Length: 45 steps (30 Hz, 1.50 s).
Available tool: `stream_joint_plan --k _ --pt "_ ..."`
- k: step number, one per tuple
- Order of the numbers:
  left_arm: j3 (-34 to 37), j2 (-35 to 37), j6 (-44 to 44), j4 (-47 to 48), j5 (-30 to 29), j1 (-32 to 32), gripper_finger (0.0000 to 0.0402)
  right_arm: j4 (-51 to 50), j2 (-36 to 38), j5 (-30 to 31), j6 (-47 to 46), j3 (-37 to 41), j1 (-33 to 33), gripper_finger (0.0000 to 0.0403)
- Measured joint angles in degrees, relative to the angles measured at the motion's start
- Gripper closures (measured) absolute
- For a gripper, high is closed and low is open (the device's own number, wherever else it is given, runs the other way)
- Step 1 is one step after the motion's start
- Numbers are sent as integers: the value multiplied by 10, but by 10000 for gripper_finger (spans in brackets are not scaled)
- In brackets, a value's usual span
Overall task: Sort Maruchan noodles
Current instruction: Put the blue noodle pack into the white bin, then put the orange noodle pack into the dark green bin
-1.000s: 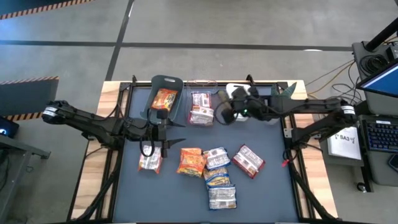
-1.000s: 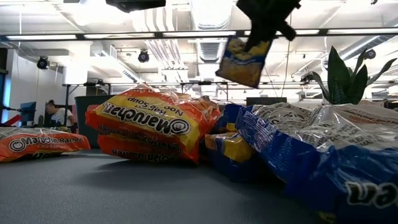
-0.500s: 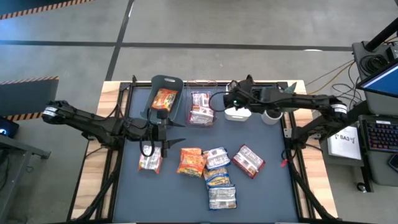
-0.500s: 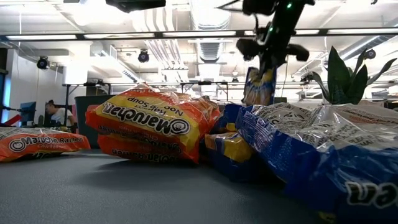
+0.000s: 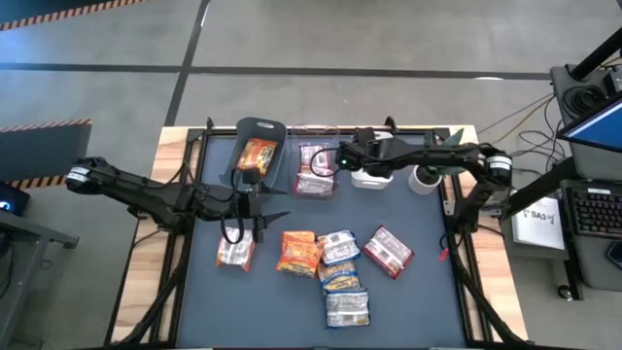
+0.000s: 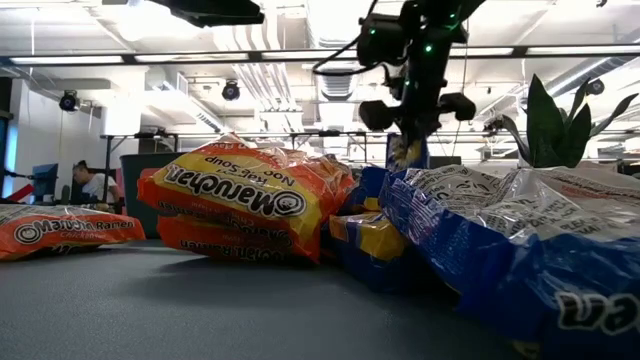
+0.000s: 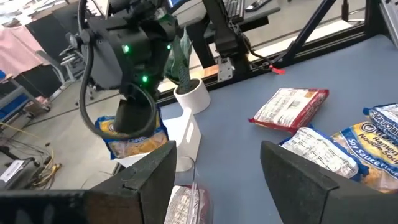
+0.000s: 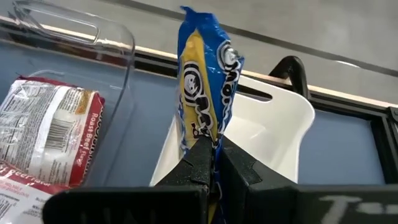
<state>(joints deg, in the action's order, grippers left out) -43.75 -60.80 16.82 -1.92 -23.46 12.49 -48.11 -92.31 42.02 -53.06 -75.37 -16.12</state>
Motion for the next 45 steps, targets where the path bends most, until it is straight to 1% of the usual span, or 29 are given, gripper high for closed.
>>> stream_joint_plan --k 6,12,19,26,30,34,41,45 --pt "0 0 -1 -1 0 0 187 -20 -33 0 3 -22 -2 394" --pt "0 0 -2 -1 0 0 187 -23 -46 -4 -3 -23 -2 394" --pt "0 0 -3 -1 0 0 187 -22 -51 -6 -6 -23 -2 394" --pt "0 0 -3 -1 0 0 187 -23 -51 -33 0 -23 -2 394" --pt "0 0 -4 -1 0 0 187 -23 -51 -35 0 -23 2 389" --pt "0 0 -4 -1 0 0 187 -27 -51 -47 1 -22 2 364" --pt "0 0 -4 -1 0 0 187 -27 -53 -50 5 -22 2 294" --pt "0 0 -4 -1 0 0 187 -27 -53 -50 13 -22 2 260"
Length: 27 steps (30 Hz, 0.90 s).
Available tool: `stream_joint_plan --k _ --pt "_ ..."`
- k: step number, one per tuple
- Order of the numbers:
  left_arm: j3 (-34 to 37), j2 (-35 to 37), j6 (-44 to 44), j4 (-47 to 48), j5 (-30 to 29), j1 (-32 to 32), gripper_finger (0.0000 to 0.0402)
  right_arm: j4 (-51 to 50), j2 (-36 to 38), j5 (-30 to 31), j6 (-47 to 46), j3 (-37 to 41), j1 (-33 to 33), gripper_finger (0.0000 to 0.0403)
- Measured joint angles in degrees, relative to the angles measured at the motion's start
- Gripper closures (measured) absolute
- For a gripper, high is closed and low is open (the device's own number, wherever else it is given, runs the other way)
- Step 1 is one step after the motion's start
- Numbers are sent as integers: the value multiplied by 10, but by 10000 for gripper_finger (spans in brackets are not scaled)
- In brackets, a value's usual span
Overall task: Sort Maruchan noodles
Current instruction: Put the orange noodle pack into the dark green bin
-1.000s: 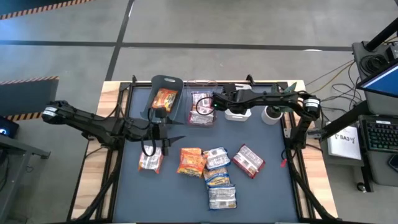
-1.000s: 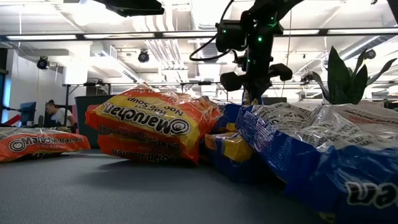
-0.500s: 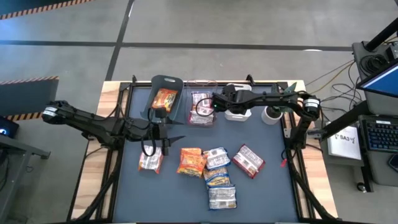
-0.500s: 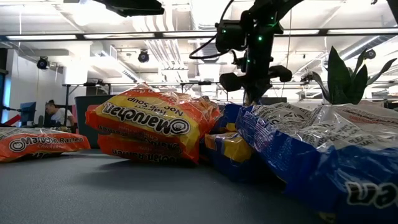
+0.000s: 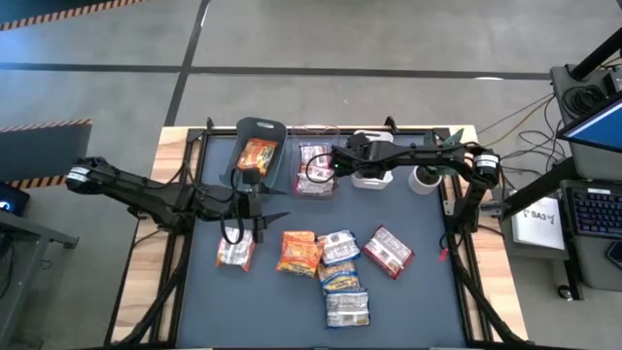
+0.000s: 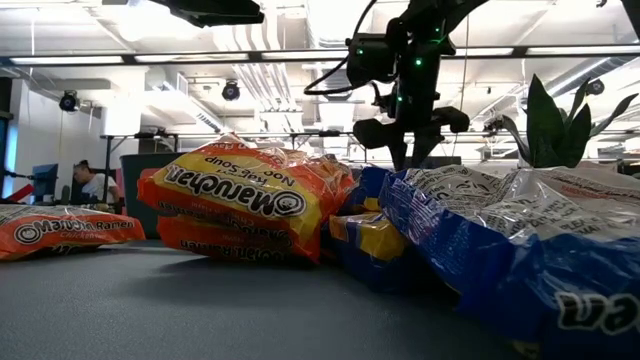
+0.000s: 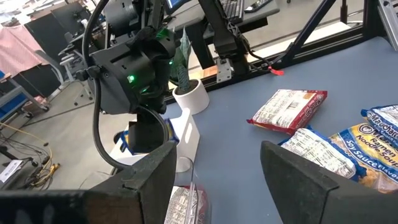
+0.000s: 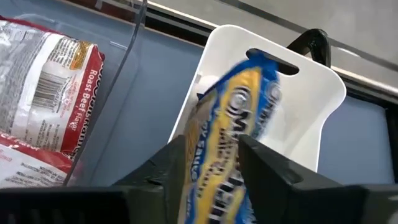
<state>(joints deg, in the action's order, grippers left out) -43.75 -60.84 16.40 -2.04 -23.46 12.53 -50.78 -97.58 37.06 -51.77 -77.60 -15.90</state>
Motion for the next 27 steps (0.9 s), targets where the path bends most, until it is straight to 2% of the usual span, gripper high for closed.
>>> stream_joint_plan --k 8,14,19,27 --pt "0 0 0 0 0 0 187 0 0 -1 13 0 0 224" --pt "0 0 0 0 0 0 187 0 4 -2 22 0 5 231" --pt "0 0 -3 0 0 0 187 0 19 -2 27 1 15 273" --pt "0 0 -12 0 0 0 187 1 58 3 104 1 90 386"
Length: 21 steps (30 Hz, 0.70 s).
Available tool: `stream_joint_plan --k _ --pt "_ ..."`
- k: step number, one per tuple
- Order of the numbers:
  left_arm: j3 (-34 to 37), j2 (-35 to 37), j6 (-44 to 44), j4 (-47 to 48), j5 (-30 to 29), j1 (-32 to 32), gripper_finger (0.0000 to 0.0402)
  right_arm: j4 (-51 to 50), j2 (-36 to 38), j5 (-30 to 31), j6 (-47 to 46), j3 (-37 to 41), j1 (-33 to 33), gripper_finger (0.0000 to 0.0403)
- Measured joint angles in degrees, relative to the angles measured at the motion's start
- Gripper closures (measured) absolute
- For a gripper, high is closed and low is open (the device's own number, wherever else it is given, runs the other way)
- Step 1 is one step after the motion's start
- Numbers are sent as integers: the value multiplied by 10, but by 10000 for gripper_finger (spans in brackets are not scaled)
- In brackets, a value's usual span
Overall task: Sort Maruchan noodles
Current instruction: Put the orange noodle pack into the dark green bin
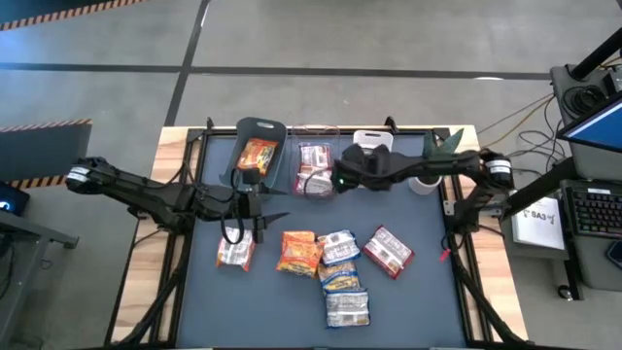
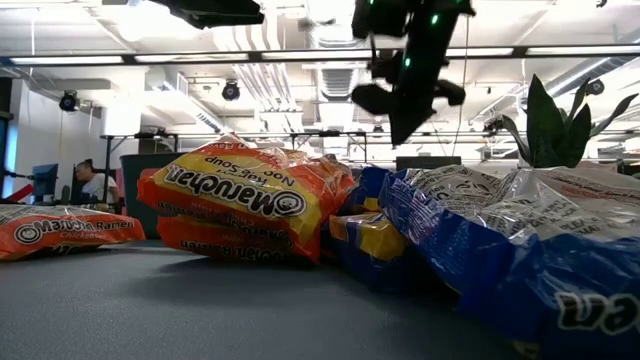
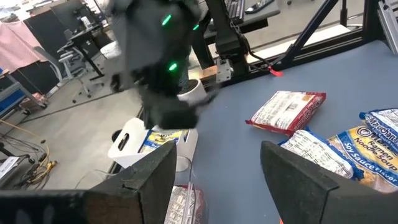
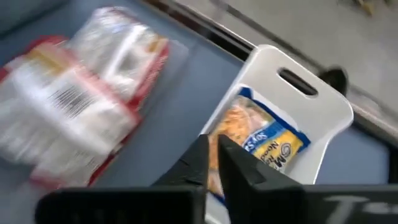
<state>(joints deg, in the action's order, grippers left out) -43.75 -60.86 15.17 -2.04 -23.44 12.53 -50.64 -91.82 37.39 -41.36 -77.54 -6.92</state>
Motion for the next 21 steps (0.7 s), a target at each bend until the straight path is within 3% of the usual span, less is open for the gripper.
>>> stream_joint_plan --k 12,18,21 --pt "4 -10 -53 15 20 0 187 30 73 1 79 47 170 394" --pt "4 -46 -97 12 29 0 187 141 125 -2 137 123 236 394" --pt "4 -65 -136 15 61 2 187 206 160 -1 158 170 251 394"
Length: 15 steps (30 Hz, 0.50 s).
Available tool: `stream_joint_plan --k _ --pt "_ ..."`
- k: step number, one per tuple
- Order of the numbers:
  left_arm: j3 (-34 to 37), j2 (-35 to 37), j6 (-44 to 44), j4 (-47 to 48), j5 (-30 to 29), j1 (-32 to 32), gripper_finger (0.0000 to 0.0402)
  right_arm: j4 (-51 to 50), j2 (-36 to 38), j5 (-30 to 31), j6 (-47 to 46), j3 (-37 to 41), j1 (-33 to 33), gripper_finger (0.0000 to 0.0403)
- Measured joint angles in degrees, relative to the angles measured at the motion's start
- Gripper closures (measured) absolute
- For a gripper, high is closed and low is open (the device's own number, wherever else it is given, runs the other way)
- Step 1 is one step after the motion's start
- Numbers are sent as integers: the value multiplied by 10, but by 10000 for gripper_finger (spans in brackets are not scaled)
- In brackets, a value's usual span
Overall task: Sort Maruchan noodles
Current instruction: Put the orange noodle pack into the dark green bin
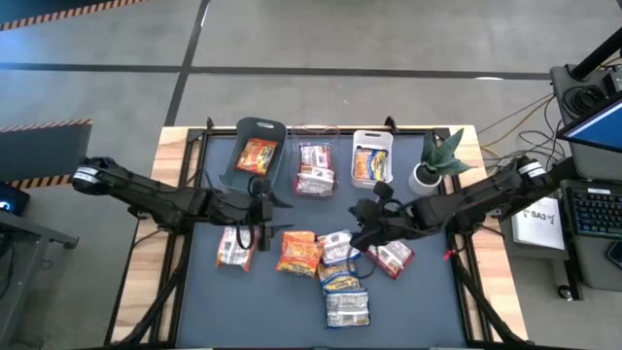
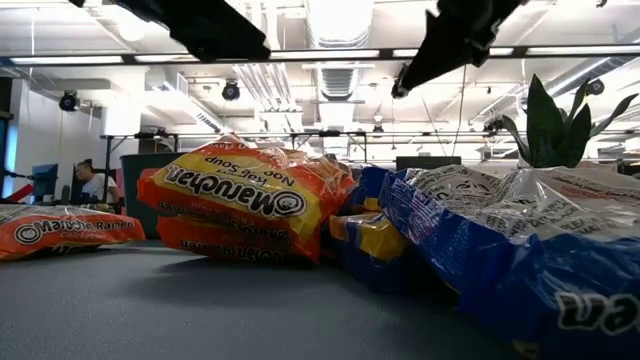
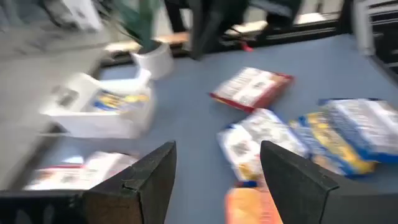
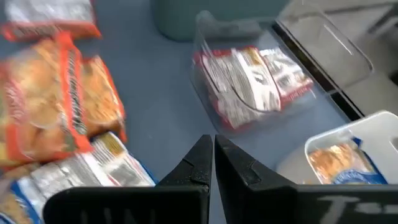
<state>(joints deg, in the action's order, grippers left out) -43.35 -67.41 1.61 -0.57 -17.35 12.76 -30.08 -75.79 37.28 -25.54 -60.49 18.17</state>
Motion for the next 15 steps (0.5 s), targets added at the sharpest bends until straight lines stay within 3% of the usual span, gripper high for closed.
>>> stream_joint_plan --k 10,15 --pt "0 -64 -133 20 91 7 187 156 132 -3 29 154 5 394" --pt "-33 -65 -247 114 104 17 187 246 170 -22 69 216 5 394"
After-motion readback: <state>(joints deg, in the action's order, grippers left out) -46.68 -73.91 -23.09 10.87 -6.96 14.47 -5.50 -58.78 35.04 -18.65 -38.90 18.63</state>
